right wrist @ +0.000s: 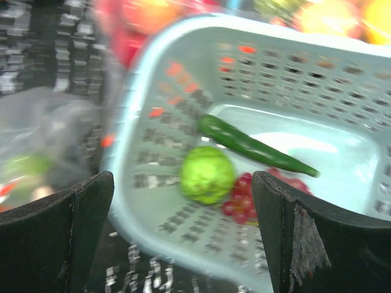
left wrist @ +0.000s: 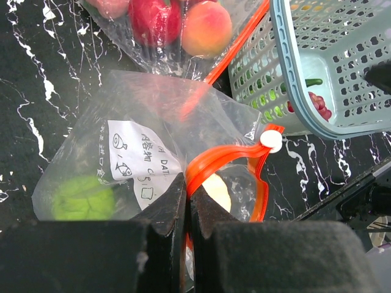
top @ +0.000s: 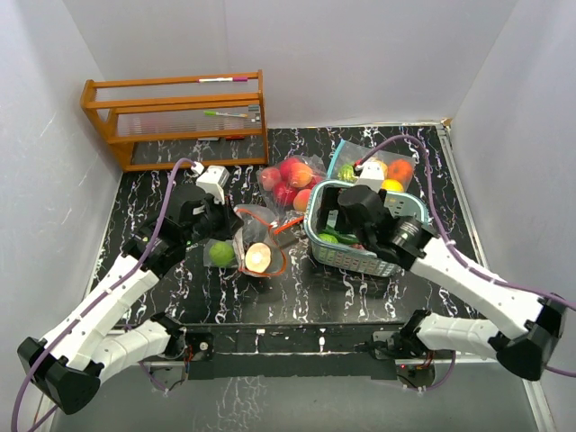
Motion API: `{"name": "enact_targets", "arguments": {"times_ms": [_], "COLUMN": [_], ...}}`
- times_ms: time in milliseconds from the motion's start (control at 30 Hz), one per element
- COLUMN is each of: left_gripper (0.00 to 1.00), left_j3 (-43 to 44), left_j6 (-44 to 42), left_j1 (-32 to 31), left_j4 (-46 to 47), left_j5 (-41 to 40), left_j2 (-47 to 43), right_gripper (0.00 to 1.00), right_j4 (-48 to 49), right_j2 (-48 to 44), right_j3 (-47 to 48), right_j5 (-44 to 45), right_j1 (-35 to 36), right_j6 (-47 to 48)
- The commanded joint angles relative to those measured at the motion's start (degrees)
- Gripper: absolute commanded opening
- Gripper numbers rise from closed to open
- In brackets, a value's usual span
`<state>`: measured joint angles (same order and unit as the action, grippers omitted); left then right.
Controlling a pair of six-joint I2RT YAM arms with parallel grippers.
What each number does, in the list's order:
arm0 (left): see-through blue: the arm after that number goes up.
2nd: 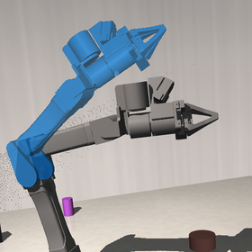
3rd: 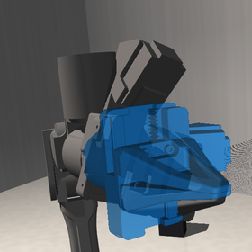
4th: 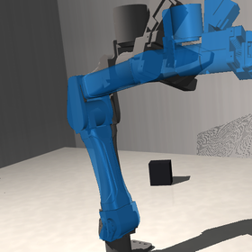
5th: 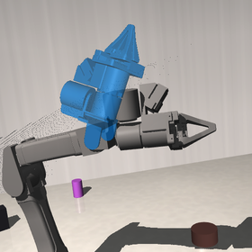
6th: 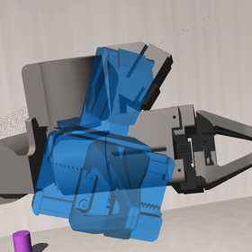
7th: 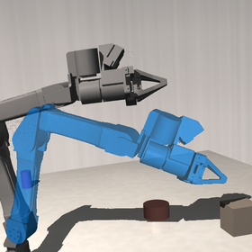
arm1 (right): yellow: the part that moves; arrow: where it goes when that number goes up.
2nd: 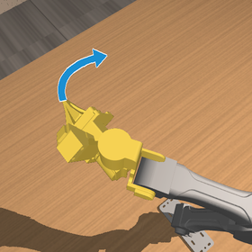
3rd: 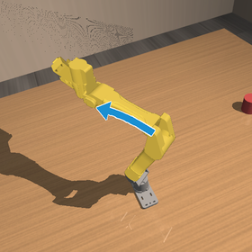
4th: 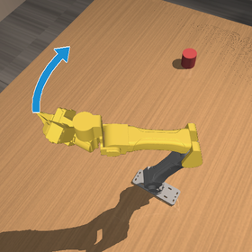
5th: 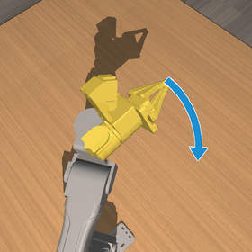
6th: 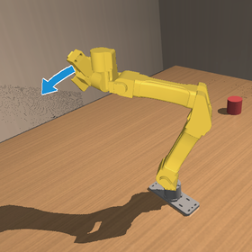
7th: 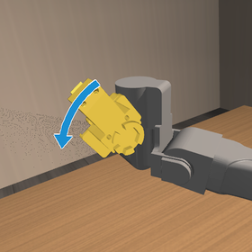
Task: Place the food in the zip-top bag and seal the zipper
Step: Place the fake fruit in the zipper food storage bag, then pick up the fake fruit from the bin.
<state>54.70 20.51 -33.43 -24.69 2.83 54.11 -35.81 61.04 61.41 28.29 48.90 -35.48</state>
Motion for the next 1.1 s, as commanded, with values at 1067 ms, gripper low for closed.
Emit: {"name": "enact_targets", "arguments": {"times_ms": [1067], "left_gripper": [0.0], "left_j3": [3.77], "left_j6": [-1.27], "left_j1": [0.29], "left_j4": [-1.24], "left_j5": [-1.86], "left_j2": [-3.13], "right_gripper": [0.85], "right_j4": [-8.32], "right_j2": [23.94], "right_j3": [-8.64], "right_j5": [-18.87], "right_j1": [-24.3], "right_j6": [4.65]}}
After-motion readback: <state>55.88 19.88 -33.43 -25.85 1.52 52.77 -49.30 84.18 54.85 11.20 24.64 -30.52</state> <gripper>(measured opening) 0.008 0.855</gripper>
